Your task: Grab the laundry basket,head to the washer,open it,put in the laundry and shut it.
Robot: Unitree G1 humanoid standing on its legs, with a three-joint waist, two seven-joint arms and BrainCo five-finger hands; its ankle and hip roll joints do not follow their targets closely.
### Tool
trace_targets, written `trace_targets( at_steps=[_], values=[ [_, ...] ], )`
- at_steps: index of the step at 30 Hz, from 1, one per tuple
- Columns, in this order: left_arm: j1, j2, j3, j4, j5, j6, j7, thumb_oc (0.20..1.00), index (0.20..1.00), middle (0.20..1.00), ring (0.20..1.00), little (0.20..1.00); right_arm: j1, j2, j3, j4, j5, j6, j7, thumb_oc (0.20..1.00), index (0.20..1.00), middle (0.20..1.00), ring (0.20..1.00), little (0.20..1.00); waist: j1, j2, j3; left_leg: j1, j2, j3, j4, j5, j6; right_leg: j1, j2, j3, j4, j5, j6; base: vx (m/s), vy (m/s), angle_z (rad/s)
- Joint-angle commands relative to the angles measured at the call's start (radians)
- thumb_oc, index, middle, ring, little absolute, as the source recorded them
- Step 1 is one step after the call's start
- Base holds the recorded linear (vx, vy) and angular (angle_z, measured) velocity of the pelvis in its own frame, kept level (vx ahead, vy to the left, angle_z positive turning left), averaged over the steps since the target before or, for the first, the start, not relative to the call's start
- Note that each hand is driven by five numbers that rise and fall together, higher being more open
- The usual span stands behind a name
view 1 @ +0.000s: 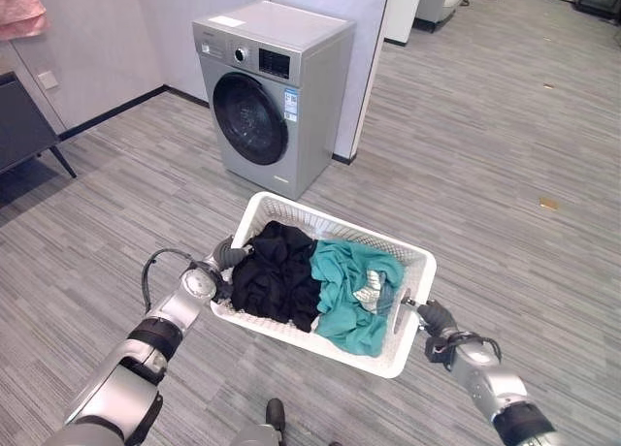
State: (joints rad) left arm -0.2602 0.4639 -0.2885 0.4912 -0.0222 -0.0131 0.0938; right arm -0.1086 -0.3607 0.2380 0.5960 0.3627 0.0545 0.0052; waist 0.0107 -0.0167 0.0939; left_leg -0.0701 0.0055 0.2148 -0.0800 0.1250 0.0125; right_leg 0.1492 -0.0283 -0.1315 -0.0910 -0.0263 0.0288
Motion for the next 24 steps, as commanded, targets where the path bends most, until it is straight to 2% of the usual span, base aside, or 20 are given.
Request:
trace_targets(
  at_steps=[1, 10, 15, 17, 20, 22, 23, 24],
  values=[
    [0.107, -0.035, 0.079, -0.024, -0.007, -0.033, 0.043, 0.200, 0.200, 0.200, 0.200, 0.200, 0.055, -0.010, -0.007, 0.038, -0.049, -0.030, 0.033, 0.200, 0.200, 0.200, 0.200, 0.200, 0.037, 0.074, 0.039, -0.005, 0.086, 0.053, 0.017, -0.037, -0.081, 0.011, -0.094, -0.134, 0.005, -0.048, 0.065, 0.02, 0.021, 0.17],
    [0.124, -0.035, 0.087, -0.019, -0.010, -0.026, 0.040, 0.200, 0.200, 0.200, 0.200, 0.200, 0.053, -0.011, -0.030, 0.000, -0.038, -0.032, 0.015, 0.200, 0.200, 0.200, 0.200, 0.200, 0.037, 0.068, 0.032, 0.010, 0.081, 0.052, 0.004, -0.042, -0.077, 0.014, -0.094, -0.129, 0.004, -0.047, 0.067, 0.03, 0.013, 0.13],
    [0.116, -0.023, 0.107, -0.028, -0.009, -0.030, 0.045, 0.200, 0.200, 0.200, 0.200, 0.200, 0.027, -0.042, -0.050, -0.098, -0.016, -0.047, 0.007, 0.200, 0.200, 0.200, 0.200, 0.200, 0.038, 0.060, 0.040, 0.000, 0.075, 0.049, 0.015, -0.054, -0.074, 0.005, -0.097, -0.123, 0.004, -0.047, 0.074, 0.03, 0.035, -0.02],
    [0.102, -0.013, 0.113, -0.031, -0.011, -0.035, 0.049, 0.200, 0.200, 0.200, 0.200, 0.200, 0.000, -0.063, -0.056, -0.130, -0.012, -0.054, 0.001, 0.200, 0.200, 0.200, 0.200, 0.200, 0.043, 0.052, 0.046, -0.021, 0.074, 0.047, 0.044, -0.070, -0.071, -0.001, -0.102, -0.122, 0.004, -0.048, 0.079, 0.02, 0.056, -0.03],
    [0.077, 0.014, 0.136, -0.052, -0.034, -0.045, 0.055, 0.200, 0.200, 0.200, 0.200, 0.200, -0.057, -0.116, -0.073, -0.212, -0.012, -0.062, -0.008, 0.200, 0.200, 0.200, 0.200, 0.200, 0.060, 0.027, 0.066, -0.108, 0.070, 0.035, 0.197, -0.144, -0.064, -0.001, -0.125, -0.119, 0.018, -0.058, 0.086, 0.06, 0.121, 0.02],
    [0.070, 0.020, 0.136, -0.060, -0.037, -0.044, 0.053, 0.200, 0.200, 0.200, 0.200, 0.200, -0.062, -0.130, -0.086, -0.245, -0.006, -0.062, -0.009, 0.200, 0.200, 0.200, 0.200, 0.200, 0.068, 0.020, 0.059, -0.124, 0.063, 0.025, 0.246, -0.183, -0.049, 0.001, -0.138, -0.118, 0.051, -0.074, 0.088, 0.11, 0.125, 0.00],
    [0.070, 0.021, 0.136, -0.060, -0.037, -0.043, 0.053, 0.200, 0.200, 0.200, 0.200, 0.200, -0.061, -0.130, -0.086, -0.245, -0.006, -0.062, -0.009, 0.200, 0.200, 0.200, 0.200, 0.200, 0.068, 0.020, 0.058, -0.125, 0.063, 0.025, 0.248, -0.184, -0.049, 0.000, -0.138, -0.118, 0.052, -0.075, 0.089, 0.22, 0.223, 0.02],
    [0.057, 0.033, 0.136, -0.072, -0.035, -0.041, 0.051, 0.200, 0.200, 0.200, 0.200, 0.200, -0.062, -0.149, -0.100, -0.283, -0.011, -0.062, -0.003, 0.200, 0.200, 0.200, 0.200, 0.200, 0.076, 0.012, 0.049, -0.100, 0.045, 0.012, 0.253, -0.222, -0.015, -0.013, -0.161, -0.118, 0.167, -0.092, 0.089, 0.25, 0.261, 0.03]
  ],
)
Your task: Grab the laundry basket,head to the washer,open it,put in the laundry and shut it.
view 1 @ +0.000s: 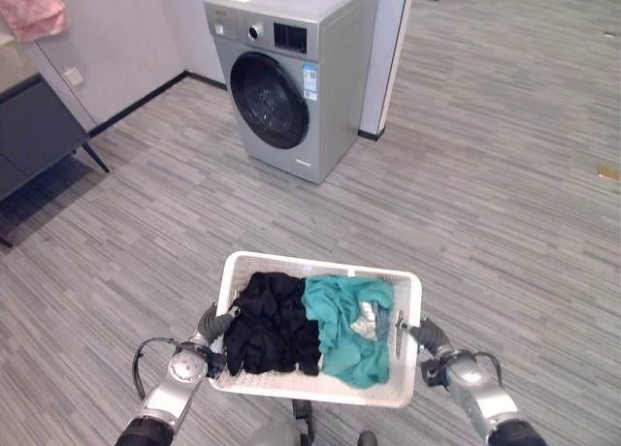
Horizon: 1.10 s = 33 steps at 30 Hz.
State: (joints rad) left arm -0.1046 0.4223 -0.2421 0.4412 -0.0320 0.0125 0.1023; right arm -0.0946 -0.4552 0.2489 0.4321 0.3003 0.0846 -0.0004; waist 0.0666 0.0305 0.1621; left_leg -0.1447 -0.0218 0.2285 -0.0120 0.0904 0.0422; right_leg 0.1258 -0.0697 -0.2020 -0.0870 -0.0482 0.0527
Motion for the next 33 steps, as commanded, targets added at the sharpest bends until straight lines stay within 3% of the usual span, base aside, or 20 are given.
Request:
trace_targets(
  at_steps=[1, 2, 3, 5, 6, 9, 12, 14, 16, 19, 20, 22, 23, 24, 25, 26, 28, 30, 31, 33],
  values=[
    [-0.107, 0.080, 0.085, -0.029, -0.024, -0.061, 0.040, 0.200, 0.200, 0.200, 0.200, 0.200, -0.082, -0.061, -0.113, -0.128, 0.054, -0.091, 0.011, 0.200, 0.200, 0.200, 0.200, 0.200, 0.020, -0.036, -0.019, -0.003, 0.054, -0.009, 0.185, -0.205, -0.023, -0.026, -0.135, -0.046, 0.266, -0.055, 0.069, 0.25, 0.263, 0.06],
    [-0.108, 0.080, 0.085, -0.029, -0.024, -0.060, 0.040, 0.200, 0.200, 0.200, 0.200, 0.200, -0.082, -0.061, -0.114, -0.128, 0.054, -0.091, 0.011, 0.200, 0.200, 0.200, 0.200, 0.200, 0.020, -0.037, -0.020, -0.004, 0.052, -0.008, 0.185, -0.205, -0.022, -0.030, -0.138, -0.044, 0.273, -0.058, 0.070, 0.26, 0.315, 0.23],
    [-0.115, 0.090, 0.080, -0.035, -0.017, -0.046, 0.038, 0.200, 0.200, 0.200, 0.200, 0.200, -0.092, -0.066, -0.112, -0.151, 0.060, -0.078, 0.032, 0.200, 0.200, 0.200, 0.200, 0.200, 0.004, -0.035, -0.004, 0.052, 0.020, -0.026, 0.176, -0.230, 0.019, -0.111, -0.156, -0.010, 0.484, 0.020, 0.080, 0.24, 0.302, 0.35],
    [-0.114, 0.094, 0.084, -0.038, -0.016, -0.041, 0.038, 0.200, 0.200, 0.200, 0.200, 0.200, -0.095, -0.064, -0.108, -0.162, 0.059, -0.073, 0.039, 0.200, 0.200, 0.200, 0.200, 0.200, -0.003, -0.030, 0.007, 0.078, 0.013, -0.027, 0.167, -0.238, 0.037, -0.163, -0.159, 0.013, 0.588, 0.033, 0.076, 0.24, 0.278, 0.28],
    [-0.118, 0.103, 0.096, -0.032, -0.029, -0.035, 0.043, 0.200, 0.200, 0.200, 0.200, 0.200, -0.127, -0.070, -0.089, -0.155, 0.053, -0.072, 0.050, 0.200, 0.200, 0.200, 0.200, 0.200, -0.013, -0.010, 0.021, 0.142, 0.004, -0.026, 0.133, -0.246, 0.054, -0.265, -0.153, 0.004, 0.705, 0.043, 0.074, 0.28, 0.198, 0.20],
    [-0.116, 0.110, 0.107, -0.033, -0.033, -0.039, 0.045, 0.200, 0.200, 0.200, 0.200, 0.200, -0.136, -0.087, -0.092, -0.154, 0.065, -0.070, 0.048, 0.200, 0.200, 0.200, 0.200, 0.200, -0.031, -0.001, 0.025, 0.191, -0.001, -0.050, 0.093, -0.242, 0.044, -0.318, -0.109, -0.002, 0.645, 0.014, 0.065, 0.27, 0.089, 0.05],
    [-0.140, 0.122, 0.113, -0.029, -0.028, -0.048, 0.044, 0.200, 0.200, 0.200, 0.200, 0.200, -0.136, -0.115, -0.110, -0.175, 0.081, -0.076, 0.037, 0.200, 0.200, 0.200, 0.200, 0.200, -0.067, -0.005, 0.030, 0.253, -0.011, -0.088, 0.058, -0.263, 0.018, -0.367, -0.043, 0.007, 0.409, 0.006, 0.063, 0.32, -0.036, 0.51],
    [-0.185, 0.131, 0.115, -0.010, -0.005, -0.048, 0.053, 0.200, 0.200, 0.200, 0.200, 0.200, -0.116, -0.135, -0.143, -0.201, 0.077, -0.081, 0.027, 0.200, 0.200, 0.200, 0.200, 0.200, -0.094, -0.019, 0.026, 0.303, -0.017, -0.116, 0.052, -0.297, -0.007, -0.420, -0.030, 0.030, 0.173, 0.094, 0.093, 0.45, -0.107, 0.52],
    [-0.203, 0.134, 0.123, -0.001, 0.008, -0.048, 0.061, 0.200, 0.200, 0.200, 0.200, 0.200, -0.103, -0.147, -0.169, -0.208, 0.072, -0.084, 0.022, 0.200, 0.200, 0.200, 0.200, 0.200, -0.102, -0.023, 0.017, 0.356, -0.020, -0.126, 0.053, -0.332, -0.023, -0.427, -0.044, -0.018, 0.079, 0.143, 0.111, 0.56, -0.111, 0.63],
    [-0.218, 0.125, 0.115, 0.010, 0.017, -0.048, 0.062, 0.200, 0.200, 0.200, 0.200, 0.200, -0.078, -0.161, -0.190, -0.228, 0.073, -0.086, 0.024, 0.200, 0.200, 0.200, 0.200, 0.200, -0.121, -0.025, 0.004, 0.404, -0.011, -0.147, 0.070, -0.354, -0.037, -0.394, -0.042, -0.026, 0.059, 0.163, 0.111, 0.41, -0.095, 0.39],
    [-0.218, 0.120, 0.111, 0.016, 0.016, -0.048, 0.057, 0.200, 0.200, 0.200, 0.200, 0.200, -0.072, -0.166, -0.197, -0.229, 0.071, -0.082, 0.023, 0.200, 0.200, 0.200, 0.200, 0.200, -0.127, -0.023, -0.006, 0.420, 0.000, -0.156, 0.092, -0.360, -0.049, -0.377, -0.033, -0.011, 0.079, 0.176, 0.101, 0.71, -0.215, 0.91],
    [-0.218, 0.098, 0.095, 0.032, 0.005, -0.052, 0.057, 0.200, 0.200, 0.200, 0.200, 0.200, -0.064, -0.169, -0.196, -0.243, 0.086, -0.092, 0.024, 0.200, 0.200, 0.200, 0.200, 0.200, -0.143, -0.006, -0.027, 0.382, 0.065, -0.139, 0.300, -0.232, -0.119, -0.332, 0.008, -0.012, 0.134, 0.159, 0.057, 0.63, -0.283, 0.94],
    [-0.221, 0.096, 0.090, 0.033, -0.005, -0.049, 0.052, 0.200, 0.200, 0.200, 0.200, 0.200, -0.067, -0.169, -0.200, -0.251, 0.106, -0.097, 0.015, 0.200, 0.200, 0.200, 0.200, 0.200, -0.149, -0.014, -0.027, 0.319, 0.122, -0.106, 0.457, -0.135, -0.147, -0.303, 0.011, -0.021, 0.142, 0.141, 0.029, 0.25, -0.203, 0.47],
    [-0.221, 0.096, 0.090, 0.033, -0.006, -0.049, 0.052, 0.200, 0.200, 0.200, 0.200, 0.200, -0.068, -0.169, -0.200, -0.251, 0.106, -0.097, 0.015, 0.200, 0.200, 0.200, 0.200, 0.200, -0.151, -0.016, -0.029, 0.311, 0.120, -0.110, 0.464, -0.134, -0.148, -0.307, 0.009, -0.023, 0.140, 0.144, 0.028, 0.25, -0.205, 0.46],
    [-0.211, 0.100, 0.095, 0.023, -0.015, -0.045, 0.046, 0.200, 0.200, 0.200, 0.200, 0.200, -0.070, -0.166, -0.196, -0.261, 0.116, -0.100, 0.010, 0.200, 0.200, 0.200, 0.200, 0.200, -0.151, -0.019, -0.034, 0.290, 0.176, -0.061, 0.538, -0.091, -0.146, -0.276, 0.022, -0.035, 0.138, 0.115, 0.002, 0.38, -0.308, 0.19],
    [-0.204, 0.109, 0.102, 0.011, -0.019, -0.037, 0.050, 0.200, 0.200, 0.200, 0.200, 0.200, -0.083, -0.163, -0.186, -0.265, 0.119, -0.106, -0.011, 0.200, 0.200, 0.200, 0.200, 0.200, -0.133, -0.022, -0.027, 0.219, 0.243, -0.040, 0.752, -0.015, -0.155, -0.208, 0.074, -0.028, 0.121, 0.066, -0.051, 0.58, -0.377, 0.03],
    [-0.207, 0.109, 0.094, 0.010, -0.020, -0.029, 0.052, 0.200, 0.200, 0.200, 0.200, 0.200, -0.072, -0.162, -0.190, -0.288, 0.123, -0.108, -0.020, 0.200, 0.200, 0.200, 0.200, 0.200, -0.129, -0.022, -0.025, 0.191, 0.296, -0.034, 0.818, -0.011, -0.153, -0.149, 0.109, -0.010, 0.113, 0.019, -0.071, 0.51, -0.258, -0.42],
    [-0.210, 0.108, 0.091, 0.007, -0.020, -0.025, 0.050, 0.200, 0.200, 0.200, 0.200, 0.200, -0.064, -0.166, -0.198, -0.299, 0.128, -0.109, -0.023, 0.200, 0.200, 0.200, 0.200, 0.200, -0.124, -0.031, -0.023, 0.165, 0.309, -0.026, 0.816, -0.018, -0.147, -0.123, 0.107, -0.007, 0.105, 0.011, -0.072, 0.30, -0.079, -0.33],
    [-0.225, 0.106, 0.085, 0.000, -0.022, -0.018, 0.043, 0.200, 0.200, 0.200, 0.200, 0.200, -0.057, -0.174, -0.213, -0.323, 0.124, -0.109, -0.025, 0.200, 0.200, 0.200, 0.200, 0.200, -0.119, -0.055, -0.021, 0.107, 0.335, -0.006, 0.736, -0.067, -0.134, -0.083, 0.088, -0.009, 0.093, -0.003, -0.063, 0.31, 0.005, -0.06],
    [-0.243, 0.107, 0.081, 0.003, -0.018, -0.020, 0.042, 0.200, 0.200, 0.200, 0.200, 0.200, -0.049, -0.182, -0.238, -0.344, 0.123, -0.120, -0.025, 0.200, 0.200, 0.200, 0.200, 0.200, -0.115, -0.074, -0.019, 0.057, 0.345, 0.024, 0.574, -0.099, -0.138, -0.053, 0.068, -0.013, 0.088, -0.023, -0.047, 0.34, 0.064, 0.04]
  ],
)
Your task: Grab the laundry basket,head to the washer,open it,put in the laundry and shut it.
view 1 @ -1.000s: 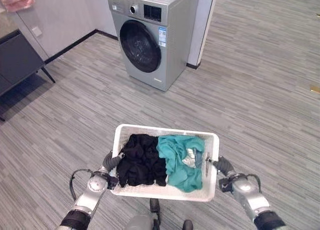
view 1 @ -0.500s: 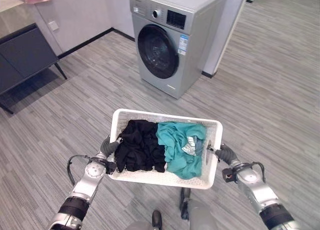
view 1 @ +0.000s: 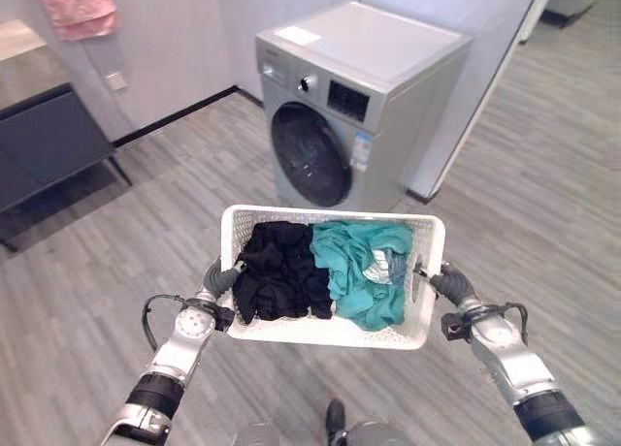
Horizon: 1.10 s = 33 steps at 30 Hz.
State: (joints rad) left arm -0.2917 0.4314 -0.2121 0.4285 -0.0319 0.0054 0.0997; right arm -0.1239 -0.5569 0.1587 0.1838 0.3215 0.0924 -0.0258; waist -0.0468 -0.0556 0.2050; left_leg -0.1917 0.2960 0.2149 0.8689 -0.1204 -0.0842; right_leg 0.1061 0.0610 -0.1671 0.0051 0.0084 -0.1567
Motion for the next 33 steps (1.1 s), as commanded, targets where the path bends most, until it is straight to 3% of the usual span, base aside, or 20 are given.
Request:
trace_targets(
  at_steps=[1, 3, 4, 5, 6, 7, 9, 13, 16, 18, 21, 22, 23, 24, 25, 26, 27, 28, 30, 33],
  values=[
    [-0.067, 0.099, 0.049, 0.013, -0.017, -0.015, 0.041, 0.200, 0.200, 0.200, 0.200, 0.200, -0.019, -0.087, -0.162, -0.105, 0.097, -0.130, 0.000, 0.200, 0.200, 0.200, 0.200, 0.200, -0.001, 0.007, -0.065, 0.079, 0.027, 0.058, -0.425, 0.109, -0.017, -0.021, -0.075, -0.055, -0.007, -0.086, 0.171, 0.27, 0.132, 0.18],
    [-0.085, 0.104, 0.043, 0.016, -0.017, -0.021, 0.048, 0.200, 0.200, 0.200, 0.200, 0.200, -0.020, -0.098, -0.172, -0.116, 0.090, -0.137, -0.005, 0.200, 0.200, 0.200, 0.200, 0.200, 0.018, -0.001, -0.064, 0.060, -0.019, 0.049, -0.642, 0.149, -0.032, 0.001, -0.085, -0.050, 0.001, -0.103, 0.179, 0.24, 0.132, 0.12],
    [-0.087, 0.104, 0.042, 0.017, -0.017, -0.021, 0.048, 0.200, 0.200, 0.200, 0.200, 0.200, -0.020, -0.098, -0.173, -0.116, 0.090, -0.137, -0.005, 0.200, 0.200, 0.200, 0.200, 0.200, 0.017, -0.004, -0.064, 0.066, -0.025, 0.050, -0.657, 0.158, -0.031, 0.002, -0.089, -0.052, 0.001, -0.104, 0.180, 0.14, 0.098, 0.02],
    [-0.092, 0.108, 0.045, 0.018, -0.016, -0.024, 0.052, 0.200, 0.200, 0.200, 0.200, 0.200, -0.024, -0.096, -0.174, -0.122, 0.088, -0.140, -0.003, 0.200, 0.200, 0.200, 0.200, 0.200, 0.028, -0.001, -0.059, 0.048, -0.041, 0.024, -0.736, 0.208, -0.029, 0.004, -0.083, -0.051, 0.008, -0.103, 0.177, 0.25, 0.163, -0.05],
    [-0.091, 0.115, 0.051, 0.014, -0.016, -0.031, 0.067, 0.200, 0.200, 0.200, 0.200, 0.200, -0.043, -0.096, -0.169, -0.114, 0.088, -0.151, -0.007, 0.200, 0.200, 0.200, 0.200, 0.200, 0.052, 0.002, -0.053, 0.025, -0.068, -0.083, -0.872, 0.245, -0.038, 0.032, -0.079, -0.032, 0.024, -0.136, 0.181, 0.25, 0.165, -0.20],
    [-0.092, 0.116, 0.051, 0.013, -0.016, -0.031, 0.067, 0.200, 0.200, 0.200, 0.200, 0.200, -0.044, -0.096, -0.168, -0.113, 0.088, -0.152, -0.007, 0.200, 0.200, 0.200, 0.200, 0.200, 0.050, 0.003, -0.054, 0.023, -0.068, -0.084, -0.877, 0.251, -0.038, 0.030, -0.078, -0.034, 0.025, -0.134, 0.180, 0.35, 0.177, -0.50],
    [-0.072, 0.129, 0.077, -0.001, -0.022, -0.043, 0.081, 0.200, 0.200, 0.200, 0.200, 0.200, -0.073, -0.081, -0.147, -0.101, 0.091, -0.158, -0.010, 0.200, 0.200, 0.200, 0.200, 0.200, 0.078, 0.010, -0.052, -0.006, -0.071, -0.221, -0.941, 0.270, -0.062, 0.068, -0.075, 0.021, 0.043, -0.174, 0.179, 0.43, 0.246, -0.69],
    [-0.048, 0.153, 0.108, -0.028, -0.024, -0.062, 0.090, 0.200, 0.200, 0.200, 0.200, 0.200, -0.112, -0.056, -0.121, -0.088, 0.099, -0.150, -0.006, 0.200, 0.200, 0.200, 0.200, 0.200, 0.104, 0.031, -0.095, 0.009, -0.064, -0.227, -0.848, 0.253, -0.060, 0.130, -0.129, 0.068, 0.088, -0.220, 0.213, 0.54, 0.476, -0.86],
    [-0.100, 0.185, 0.087, -0.027, -0.023, -0.075, 0.113, 0.200, 0.200, 0.200, 0.200, 0.200, -0.133, -0.049, -0.136, -0.076, 0.091, -0.154, -0.029, 0.200, 0.200, 0.200, 0.200, 0.200, 0.117, 0.011, -0.107, -0.002, -0.136, -0.202, -0.694, 0.151, -0.008, 0.088, -0.213, 0.092, 0.239, -0.131, 0.264, 0.36, 0.473, -0.51],
    [-0.178, 0.226, 0.051, -0.013, -0.027, -0.067, 0.130, 0.200, 0.200, 0.200, 0.200, 0.200, -0.171, -0.061, -0.161, -0.066, 0.070, -0.157, -0.060, 0.200, 0.200, 0.200, 0.200, 0.200, 0.098, 0.021, -0.105, 0.067, -0.197, -0.167, -0.681, 0.079, 0.067, -0.008, -0.267, 0.124, 0.480, 0.020, 0.276, 0.34, 0.532, -0.06],
    [-0.205, 0.252, 0.047, -0.010, -0.038, -0.064, 0.134, 0.200, 0.200, 0.200, 0.200, 0.200, -0.199, -0.077, -0.168, -0.049, 0.050, -0.155, -0.071, 0.200, 0.200, 0.200, 0.200, 0.200, 0.094, 0.039, -0.090, 0.121, -0.211, -0.134, -0.697, 0.061, 0.099, -0.101, -0.287, 0.111, 0.610, 0.058, 0.280, 0.18, 0.350, 0.03],
    [-0.229, 0.273, 0.045, -0.008, -0.053, -0.063, 0.137, 0.200, 0.200, 0.200, 0.200, 0.200, -0.237, -0.086, -0.162, -0.031, 0.037, -0.161, -0.083, 0.200, 0.200, 0.200, 0.200, 0.200, 0.098, 0.048, -0.085, 0.152, -0.216, -0.108, -0.702, 0.041, 0.110, -0.125, -0.333, 0.053, 0.636, 0.064, 0.282, 0.21, 0.318, -0.14],
    [-0.252, 0.296, 0.045, -0.013, -0.051, -0.065, 0.137, 0.200, 0.200, 0.200, 0.200, 0.200, -0.264, -0.098, -0.161, -0.022, 0.030, -0.155, -0.084, 0.200, 0.200, 0.200, 0.200, 0.200, 0.086, 0.059, -0.082, 0.190, -0.230, -0.087, -0.726, 0.034, 0.119, -0.163, -0.347, -0.010, 0.604, 0.038, 0.272, 0.22, 0.317, -0.43],
    [-0.251, 0.296, 0.045, -0.013, -0.051, -0.065, 0.137, 0.200, 0.200, 0.200, 0.200, 0.200, -0.264, -0.098, -0.161, -0.022, 0.030, -0.155, -0.084, 0.200, 0.200, 0.200, 0.200, 0.200, 0.086, 0.059, -0.081, 0.191, -0.230, -0.087, -0.727, 0.034, 0.119, -0.161, -0.346, -0.011, 0.603, 0.038, 0.272, 0.23, 0.221, -0.53],
    [-0.270, 0.306, 0.040, -0.009, -0.055, -0.070, 0.135, 0.200, 0.200, 0.200, 0.200, 0.200, -0.280, -0.118, -0.162, -0.010, 0.031, -0.155, -0.090, 0.200, 0.200, 0.200, 0.200, 0.200, 0.075, 0.065, -0.079, 0.213, -0.237, -0.087, -0.744, 0.029, 0.114, -0.194, -0.316, -0.029, 0.556, -0.004, 0.267, 0.25, 0.087, -0.32],
    [-0.290, 0.313, 0.039, 0.001, -0.064, -0.078, 0.134, 0.200, 0.200, 0.200, 0.200, 0.200, -0.304, -0.140, -0.161, 0.011, 0.038, -0.156, -0.100, 0.200, 0.200, 0.200, 0.200, 0.200, 0.058, 0.066, -0.076, 0.243, -0.247, -0.089, -0.763, 0.015, 0.108, -0.219, -0.279, -0.040, 0.425, -0.032, 0.278, 0.35, 0.083, -0.20],
    [-0.296, 0.319, 0.043, 0.007, -0.071, -0.083, 0.136, 0.200, 0.200, 0.200, 0.200, 0.200, -0.315, -0.149, -0.157, 0.025, 0.042, -0.157, -0.104, 0.200, 0.200, 0.200, 0.200, 0.200, 0.052, 0.064, -0.076, 0.265, -0.251, -0.084, -0.773, -0.002, 0.104, -0.221, -0.271, -0.043, 0.336, -0.043, 0.285, 0.25, 0.024, 0.02],
    [-0.297, 0.320, 0.043, 0.007, -0.071, -0.084, 0.136, 0.200, 0.200, 0.200, 0.200, 0.200, -0.319, -0.149, -0.155, 0.027, 0.043, -0.158, -0.104, 0.200, 0.200, 0.200, 0.200, 0.200, 0.050, 0.067, -0.075, 0.265, -0.248, -0.084, -0.776, 0.003, 0.103, -0.215, -0.266, -0.046, 0.321, -0.033, 0.283, 0.20, -0.016, 0.30],
    [-0.335, 0.325, 0.038, 0.018, -0.069, -0.090, 0.149, 0.200, 0.200, 0.200, 0.200, 0.200, -0.335, -0.166, -0.147, 0.042, 0.044, -0.156, -0.109, 0.200, 0.200, 0.200, 0.200, 0.200, 0.038, 0.062, -0.071, 0.294, -0.251, -0.084, -0.793, -0.014, 0.091, -0.238, -0.254, -0.026, 0.161, -0.010, 0.301, 0.23, -0.048, -0.07],
    [-0.394, 0.325, 0.023, 0.054, -0.061, -0.097, 0.176, 0.200, 0.200, 0.200, 0.200, 0.200, -0.336, -0.199, -0.162, 0.043, 0.058, -0.152, -0.117, 0.200, 0.200, 0.200, 0.200, 0.200, 0.018, 0.048, -0.065, 0.340, -0.236, -0.091, -0.782, -0.061, 0.064, -0.266, -0.271, 0.024, -0.002, 0.072, 0.346, 0.35, -0.141, -0.02]
  ],
)
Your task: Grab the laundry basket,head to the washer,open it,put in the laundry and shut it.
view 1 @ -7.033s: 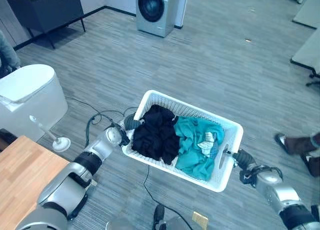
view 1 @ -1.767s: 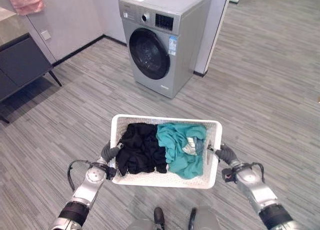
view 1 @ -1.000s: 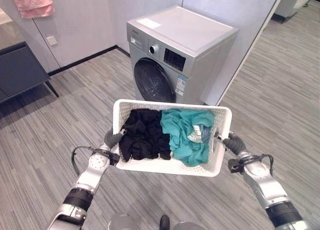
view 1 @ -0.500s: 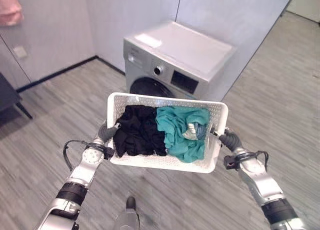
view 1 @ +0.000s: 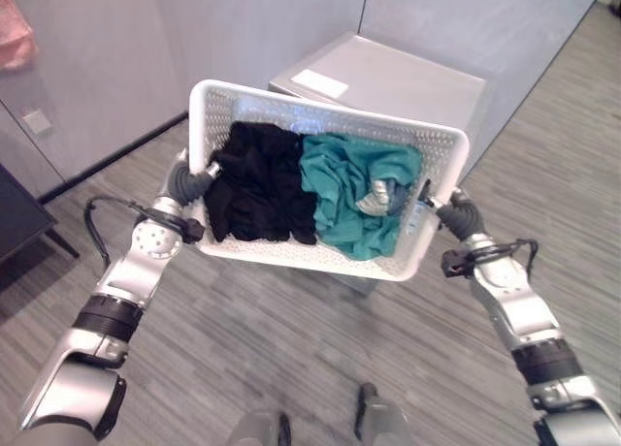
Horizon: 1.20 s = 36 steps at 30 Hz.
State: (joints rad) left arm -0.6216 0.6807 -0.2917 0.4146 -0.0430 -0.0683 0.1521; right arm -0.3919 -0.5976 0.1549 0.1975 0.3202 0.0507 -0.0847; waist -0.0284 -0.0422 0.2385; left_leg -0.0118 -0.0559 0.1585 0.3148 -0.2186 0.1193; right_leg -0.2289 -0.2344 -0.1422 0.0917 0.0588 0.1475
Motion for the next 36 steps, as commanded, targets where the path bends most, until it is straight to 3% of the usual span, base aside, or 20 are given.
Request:
trace_targets(
  at_steps=[1, 3, 7, 9, 10, 11, 12, 15, 16, 17, 18, 19, 20, 21, 25, 29, 31, 33, 35, 36],
  values=[
    [-0.065, 0.076, 0.101, 0.069, -0.050, -0.024, 0.124, 0.200, 0.200, 0.200, 0.200, 0.200, -0.068, -0.159, -0.159, 0.029, 0.060, -0.110, -0.058, 0.200, 0.200, 0.200, 0.200, 0.200, -0.001, 0.036, -0.096, 0.162, 0.117, -0.035, -0.227, 0.036, -0.140, 0.074, 0.026, -0.002, -0.095, 0.025, 0.042, 0.37, -0.152, 0.21],
    [-0.052, 0.073, 0.100, 0.075, -0.054, -0.027, 0.114, 0.200, 0.200, 0.200, 0.200, 0.200, -0.047, -0.187, -0.178, 0.028, 0.065, -0.104, -0.054, 0.200, 0.200, 0.200, 0.200, 0.200, -0.004, 0.024, -0.111, 0.198, 0.115, -0.034, -0.219, 0.008, -0.149, 0.097, 0.020, -0.014, -0.090, 0.036, 0.041, 0.39, -0.168, 0.26],
    [0.001, 0.060, 0.127, 0.069, -0.098, -0.030, 0.090, 0.200, 0.200, 0.200, 0.200, 0.200, -0.017, -0.233, -0.206, 0.014, 0.089, -0.096, -0.041, 0.200, 0.200, 0.200, 0.200, 0.200, -0.019, 0.031, -0.136, 0.214, 0.183, -0.050, -0.105, 0.085, -0.209, 0.128, 0.079, -0.024, -0.030, 0.016, 0.001, 0.36, -0.259, 0.26],
    [0.029, 0.082, 0.155, 0.072, -0.136, -0.024, 0.083, 0.200, 0.200, 0.200, 0.200, 0.200, -0.023, -0.262, -0.217, 0.011, 0.115, -0.104, -0.042, 0.200, 0.200, 0.200, 0.200, 0.200, -0.018, 0.034, -0.149, 0.183, 0.256, -0.060, 0.058, 0.214, -0.234, 0.195, 0.152, -0.041, -0.047, -0.030, -0.049, 0.35, -0.338, 0.07],
    [0.029, 0.082, 0.155, 0.072, -0.137, -0.024, 0.083, 0.200, 0.200, 0.200, 0.200, 0.200, -0.024, -0.263, -0.217, 0.012, 0.115, -0.104, -0.041, 0.200, 0.200, 0.200, 0.200, 0.200, -0.019, 0.032, -0.149, 0.178, 0.255, -0.063, 0.060, 0.217, -0.235, 0.194, 0.151, -0.042, -0.051, -0.026, -0.051, 0.27, -0.364, -0.15],
    [0.033, 0.115, 0.182, 0.064, -0.156, -0.021, 0.088, 0.200, 0.200, 0.200, 0.200, 0.200, -0.031, -0.289, -0.222, 0.008, 0.139, -0.103, -0.035, 0.200, 0.200, 0.200, 0.200, 0.200, -0.017, 0.018, -0.144, 0.116, 0.299, -0.067, 0.229, 0.314, -0.237, 0.237, 0.189, -0.041, -0.070, -0.057, -0.095, 0.24, -0.343, -0.06],
    [0.032, 0.127, 0.192, 0.057, -0.163, -0.021, 0.093, 0.200, 0.200, 0.200, 0.200, 0.200, -0.035, -0.299, -0.224, 0.011, 0.146, -0.106, -0.039, 0.200, 0.200, 0.200, 0.200, 0.200, -0.012, 0.008, -0.141, 0.093, 0.318, -0.066, 0.299, 0.361, -0.232, 0.255, 0.200, -0.036, -0.072, -0.069, -0.111, 0.31, -0.439, 0.19],
    [0.023, 0.155, 0.208, 0.044, -0.174, -0.019, 0.100, 0.200, 0.200, 0.200, 0.200, 0.200, -0.043, -0.316, -0.227, 0.019, 0.151, -0.105, -0.046, 0.200, 0.200, 0.200, 0.200, 0.200, -0.013, 0.003, -0.133, 0.056, 0.375, -0.048, 0.377, 0.362, -0.227, 0.288, 0.231, -0.028, -0.078, -0.100, -0.132, 0.23, -0.205, -0.18],
    [-0.004, 0.178, 0.215, 0.026, -0.191, -0.018, 0.103, 0.200, 0.200, 0.200, 0.200, 0.200, -0.037, -0.345, -0.247, 0.018, 0.136, -0.100, -0.057, 0.200, 0.200, 0.200, 0.200, 0.200, -0.001, -0.014, -0.120, -0.016, 0.369, -0.017, 0.377, 0.316, -0.198, 0.314, 0.229, -0.028, -0.083, -0.102, -0.146, 0.17, -0.097, -0.50],
    [-0.020, 0.187, 0.216, 0.025, -0.190, -0.020, 0.106, 0.200, 0.200, 0.200, 0.200, 0.200, -0.031, -0.351, -0.256, 0.013, 0.127, -0.099, -0.060, 0.200, 0.200, 0.200, 0.200, 0.200, 0.005, -0.019, -0.117, -0.052, 0.332, -0.023, 0.351, 0.279, -0.192, 0.325, 0.228, -0.013, -0.087, -0.107, -0.141, 0.16, -0.091, -0.32],
    [-0.023, 0.187, 0.213, 0.026, -0.190, -0.021, 0.106, 0.200, 0.200, 0.200, 0.200, 0.200, -0.028, -0.350, -0.260, 0.011, 0.126, -0.098, -0.060, 0.200, 0.200, 0.200, 0.200, 0.200, 0.006, -0.021, -0.118, -0.054, 0.330, -0.023, 0.351, 0.278, -0.190, 0.324, 0.225, -0.014, -0.087, -0.108, -0.139, 0.19, 0.063, 0.02],
    [-0.056, 0.218, 0.207, 0.039, -0.187, -0.025, 0.112, 0.200, 0.200, 0.200, 0.200, 0.200, -0.023, -0.376, -0.277, 0.015, 0.115, -0.095, -0.060, 0.200, 0.200, 0.200, 0.200, 0.200, 0.011, -0.020, -0.120, -0.110, 0.263, -0.039, 0.245, 0.217, -0.186, 0.340, 0.224, 0.007, -0.089, -0.118, -0.127, 0.14, 0.057, -0.05],
    [-0.063, 0.218, 0.201, 0.043, -0.188, -0.027, 0.112, 0.200, 0.200, 0.200, 0.200, 0.200, -0.021, -0.376, -0.281, 0.015, 0.115, -0.095, -0.060, 0.200, 0.200, 0.200, 0.200, 0.200, 0.013, -0.025, -0.120, -0.106, 0.258, -0.036, 0.238, 0.219, -0.184, 0.340, 0.220, 0.007, -0.088, -0.120, -0.125, 0.26, 0.147, -0.04],
    [-0.110, 0.255, 0.176, 0.068, -0.185, -0.026, 0.110, 0.200, 0.200, 0.200, 0.200, 0.200, -0.025, -0.405, -0.298, 0.030, 0.115, -0.097, -0.065, 0.200, 0.200, 0.200, 0.200, 0.200, 0.021, -0.016, -0.119, -0.140, 0.196, -0.086, 0.032, 0.208, -0.194, 0.351, 0.220, 0.027, -0.089, -0.132, -0.112, 0.20, 0.145, -0.29],
    [-0.151, 0.315, 0.142, 0.125, -0.211, -0.032, 0.087, 0.200, 0.200, 0.200, 0.200, 0.200, -0.040, -0.434, -0.306, 0.094, 0.104, -0.095, -0.069, 0.200, 0.200, 0.200, 0.200, 0.200, 0.041, 0.011, -0.117, -0.139, 0.125, -0.234, -0.299, 0.318, -0.219, 0.392, 0.229, 0.071, -0.097, -0.159, -0.095, 0.24, 0.139, -0.77],
    [-0.165, 0.330, 0.122, 0.153, -0.208, -0.036, 0.077, 0.200, 0.200, 0.200, 0.200, 0.200, -0.050, -0.438, -0.291, 0.161, 0.105, -0.078, -0.064, 0.200, 0.200, 0.200, 0.200, 0.200, 0.040, 0.030, -0.130, -0.122, 0.125, -0.205, -0.303, 0.331, -0.221, 0.416, 0.225, 0.092, -0.098, -0.180, -0.082, 0.16, 0.130, -0.20],
    [-0.181, 0.348, 0.090, 0.168, -0.226, -0.052, 0.070, 0.200, 0.200, 0.200, 0.200, 0.200, -0.104, -0.449, -0.223, 0.225, 0.100, -0.070, -0.049, 0.200, 0.200, 0.200, 0.200, 0.200, 0.062, 0.034, -0.154, -0.109, 0.102, -0.213, -0.246, 0.290, -0.205, 0.420, 0.194, 0.127, -0.070, -0.193, -0.067, 0.34, 0.366, -0.29],
    [-0.216, 0.371, 0.042, 0.180, -0.246, -0.049, 0.062, 0.200, 0.200, 0.200, 0.200, 0.200, -0.196, -0.424, -0.120, 0.307, 0.082, -0.052, -0.032, 0.200, 0.200, 0.200, 0.200, 0.200, 0.085, 0.046, -0.161, -0.061, 0.085, -0.195, -0.234, 0.242, -0.163, 0.385, 0.183, 0.139, 0.106, -0.221, -0.048, 0.31, 0.370, -0.50],
    [-0.245, 0.373, 0.011, 0.191, -0.246, -0.040, 0.054, 0.200, 0.200, 0.200, 0.200, 0.200, -0.253, -0.402, -0.062, 0.345, 0.064, -0.036, -0.023, 0.200, 0.200, 0.200, 0.200, 0.200, 0.084, 0.051, -0.137, -0.027, 0.079, -0.171, -0.224, 0.217, -0.131, 0.303, 0.182, 0.141, 0.296, -0.178, -0.015, 0.11, 0.171, -0.93],
    [-0.248, 0.375, 0.009, 0.194, -0.247, -0.041, 0.054, 0.200, 0.200, 0.200, 0.200, 0.200, -0.259, -0.402, -0.058, 0.349, 0.064, -0.036, -0.023, 0.200, 0.200, 0.200, 0.200, 0.200, 0.087, 0.049, -0.135, -0.028, 0.078, -0.167, -0.222, 0.216, -0.130, 0.296, 0.181, 0.146, 0.308, -0.183, -0.014, 0.04, 0.106, -1.04]
  ],
)
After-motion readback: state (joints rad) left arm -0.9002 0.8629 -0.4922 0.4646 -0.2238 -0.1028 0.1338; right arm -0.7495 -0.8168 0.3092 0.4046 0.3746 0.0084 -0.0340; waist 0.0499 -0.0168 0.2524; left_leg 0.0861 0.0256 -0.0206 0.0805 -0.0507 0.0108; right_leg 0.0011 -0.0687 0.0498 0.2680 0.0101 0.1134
